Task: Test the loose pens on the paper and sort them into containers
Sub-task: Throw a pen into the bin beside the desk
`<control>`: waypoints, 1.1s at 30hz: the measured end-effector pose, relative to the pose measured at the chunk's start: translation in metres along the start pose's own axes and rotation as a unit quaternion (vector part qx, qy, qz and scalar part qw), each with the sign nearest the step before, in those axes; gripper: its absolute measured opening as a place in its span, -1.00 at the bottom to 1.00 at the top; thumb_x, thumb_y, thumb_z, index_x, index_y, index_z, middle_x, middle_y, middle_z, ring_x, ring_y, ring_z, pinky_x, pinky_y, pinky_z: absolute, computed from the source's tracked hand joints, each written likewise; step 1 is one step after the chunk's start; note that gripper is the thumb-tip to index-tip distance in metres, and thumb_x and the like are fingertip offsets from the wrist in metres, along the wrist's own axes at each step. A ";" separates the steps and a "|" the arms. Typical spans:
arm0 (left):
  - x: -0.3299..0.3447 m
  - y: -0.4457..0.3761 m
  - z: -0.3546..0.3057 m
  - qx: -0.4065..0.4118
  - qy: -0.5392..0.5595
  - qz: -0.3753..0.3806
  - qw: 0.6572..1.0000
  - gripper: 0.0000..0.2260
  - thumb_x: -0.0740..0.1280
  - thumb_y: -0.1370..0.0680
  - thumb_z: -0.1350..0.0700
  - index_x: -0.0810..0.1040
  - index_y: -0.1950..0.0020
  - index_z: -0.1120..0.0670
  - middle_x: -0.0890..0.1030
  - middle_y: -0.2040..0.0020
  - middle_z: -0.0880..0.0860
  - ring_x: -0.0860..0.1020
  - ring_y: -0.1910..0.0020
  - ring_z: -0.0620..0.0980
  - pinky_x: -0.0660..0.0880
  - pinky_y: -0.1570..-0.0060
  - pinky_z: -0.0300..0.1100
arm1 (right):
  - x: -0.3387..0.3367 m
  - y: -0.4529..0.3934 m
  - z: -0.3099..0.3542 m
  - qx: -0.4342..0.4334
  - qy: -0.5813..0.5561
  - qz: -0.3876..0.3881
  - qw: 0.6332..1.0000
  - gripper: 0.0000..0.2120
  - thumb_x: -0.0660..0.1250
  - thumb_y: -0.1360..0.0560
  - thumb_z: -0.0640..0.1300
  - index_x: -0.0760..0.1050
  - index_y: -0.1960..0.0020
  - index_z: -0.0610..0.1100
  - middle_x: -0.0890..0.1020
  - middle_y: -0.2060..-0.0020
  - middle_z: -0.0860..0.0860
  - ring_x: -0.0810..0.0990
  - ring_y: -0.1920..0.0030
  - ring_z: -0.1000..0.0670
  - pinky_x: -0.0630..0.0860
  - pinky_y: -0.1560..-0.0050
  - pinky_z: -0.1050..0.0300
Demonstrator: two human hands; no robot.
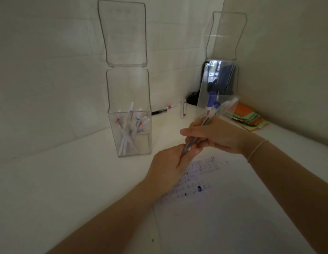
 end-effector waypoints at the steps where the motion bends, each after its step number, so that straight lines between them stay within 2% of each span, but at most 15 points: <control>1: 0.000 0.001 -0.002 0.010 -0.011 -0.004 1.000 -0.49 0.02 -0.49 -0.34 0.38 0.30 0.08 0.32 0.51 -0.10 0.33 0.51 -0.14 0.29 0.41 -0.26 | -0.001 0.003 -0.001 0.000 0.006 0.008 1.000 -0.77 0.38 -0.47 -0.18 0.57 0.16 -0.38 0.66 0.27 -0.20 0.62 0.27 -0.07 0.59 0.22 0.22; 3: 0.002 0.003 -0.005 0.028 -0.026 -0.012 0.999 -0.46 0.06 -0.50 -0.36 0.39 0.34 0.08 0.29 0.54 -0.10 0.32 0.53 -0.12 0.28 0.45 -0.31 | -0.002 0.010 -0.001 -0.008 0.006 0.021 1.000 -0.77 0.36 -0.47 -0.17 0.58 0.15 -0.36 0.67 0.25 -0.20 0.64 0.25 -0.07 0.60 0.21 0.22; 6: -0.003 0.003 -0.005 0.018 -0.014 -0.019 1.000 -0.52 0.07 -0.50 -0.28 0.34 0.42 0.06 0.28 0.55 -0.08 0.32 0.52 -0.11 0.31 0.42 -0.25 | -0.015 0.022 0.003 -0.024 -0.068 0.017 0.997 -0.80 0.33 -0.44 -0.16 0.60 0.14 -0.32 0.69 0.21 -0.23 0.68 0.26 -0.10 0.61 0.26 0.19; 9: -0.018 -0.003 0.002 0.004 0.023 -0.049 0.999 -0.55 0.12 -0.52 -0.24 0.26 0.40 0.06 0.26 0.51 -0.05 0.29 0.50 -0.13 0.30 0.39 -0.18 | -0.044 0.034 0.007 -0.059 -0.125 -0.054 0.989 -0.78 0.28 -0.49 -0.19 0.56 0.10 -0.36 0.69 0.24 -0.20 0.68 0.30 -0.06 0.62 0.29 0.19; 12: -0.009 -0.005 0.008 -0.006 -0.018 -0.005 1.000 -0.58 0.17 -0.51 -0.27 0.22 0.34 0.03 0.29 0.46 -0.07 0.29 0.47 -0.14 0.31 0.37 -0.17 | -0.061 0.044 -0.010 -0.061 -0.182 -0.141 0.971 -0.86 0.28 -0.51 -0.19 0.57 0.12 -0.25 0.70 0.25 -0.14 0.67 0.27 -0.02 0.64 0.22 0.13; 14: 0.003 -0.003 0.013 -0.017 -0.047 0.029 0.998 -0.64 0.21 -0.52 -0.20 0.19 0.32 -0.02 0.33 0.43 -0.06 0.31 0.45 -0.11 0.31 0.36 -0.18 | -0.054 0.050 -0.031 -0.029 -0.168 -0.169 0.971 -0.91 0.33 -0.48 -0.23 0.57 0.14 -0.25 0.68 0.24 -0.12 0.65 0.26 -0.01 0.63 0.18 0.12; 16: 0.012 -0.001 0.014 -0.015 -0.076 0.053 0.996 -0.66 0.22 -0.55 -0.13 0.17 0.31 -0.06 0.34 0.41 -0.06 0.32 0.43 -0.08 0.31 0.34 -0.16 | -0.044 0.056 -0.054 -0.001 -0.141 -0.207 0.968 -0.85 0.39 -0.45 -0.21 0.52 0.20 -0.30 0.62 0.32 -0.10 0.57 0.34 0.02 0.55 0.29 0.20; 19: 0.020 0.001 0.013 0.003 -0.114 0.076 0.991 -0.68 0.23 -0.56 -0.09 0.17 0.30 -0.06 0.34 0.42 -0.07 0.34 0.43 -0.07 0.32 0.34 -0.12 | -0.033 0.059 -0.081 0.010 -0.193 -0.270 0.943 -0.67 0.32 -0.51 -0.16 0.42 0.40 -0.23 0.55 0.50 -0.08 0.42 0.54 0.01 0.39 0.47 0.20; 21: 0.025 0.003 0.013 0.015 -0.154 0.095 0.983 -0.70 0.22 -0.56 -0.11 0.24 0.28 -0.01 0.35 0.42 -0.06 0.34 0.43 -0.11 0.28 0.37 -0.14 | -0.030 0.059 -0.087 -0.008 -0.166 -0.289 0.943 -0.66 0.30 -0.53 -0.21 0.39 0.41 -0.21 0.56 0.52 -0.08 0.44 0.58 0.01 0.39 0.50 0.21; 24: 0.028 0.004 0.015 0.019 -0.197 0.106 0.974 -0.68 0.23 -0.54 -0.15 0.30 0.25 0.05 0.36 0.41 -0.06 0.33 0.43 -0.16 0.23 0.39 -0.18 | -0.028 0.061 -0.088 -0.031 -0.075 -0.311 0.947 -0.73 0.34 -0.48 -0.26 0.41 0.37 -0.27 0.56 0.53 -0.10 0.49 0.58 0.04 0.43 0.52 0.26; 26: 0.029 0.003 0.016 0.016 -0.206 0.106 0.973 -0.67 0.23 -0.53 -0.17 0.30 0.26 0.04 0.37 0.41 -0.07 0.34 0.43 -0.17 0.22 0.40 -0.18 | -0.029 0.063 -0.086 -0.037 -0.009 -0.337 0.941 -0.74 0.36 -0.45 -0.27 0.42 0.37 -0.33 0.53 0.59 -0.12 0.44 0.64 0.10 0.36 0.57 0.33; 29: 0.029 0.003 0.017 0.011 -0.203 0.110 0.973 -0.66 0.24 -0.51 -0.19 0.26 0.29 -0.01 0.39 0.40 -0.07 0.35 0.42 -0.17 0.24 0.39 -0.20 | -0.029 0.066 -0.081 -0.052 0.056 -0.362 0.929 -0.79 0.34 -0.40 -0.33 0.43 0.38 -0.37 0.55 0.44 -0.35 0.40 0.63 0.17 0.33 0.54 0.42; 33: 0.029 0.002 0.019 0.007 -0.207 0.111 0.972 -0.66 0.23 -0.51 -0.21 0.28 0.28 0.01 0.42 0.38 -0.06 0.37 0.40 -0.14 0.26 0.38 -0.20 | -0.027 0.066 -0.080 -0.052 0.081 -0.359 0.928 -0.77 0.34 -0.39 -0.34 0.40 0.36 -0.46 0.55 0.36 -0.42 0.45 0.62 0.20 0.31 0.52 0.47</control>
Point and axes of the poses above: each hand's wrist, its own y-axis away from the middle knuckle, its own x-axis out of the palm, z = x × y, the point moved 9 cm from there along -y, towards the middle knuckle
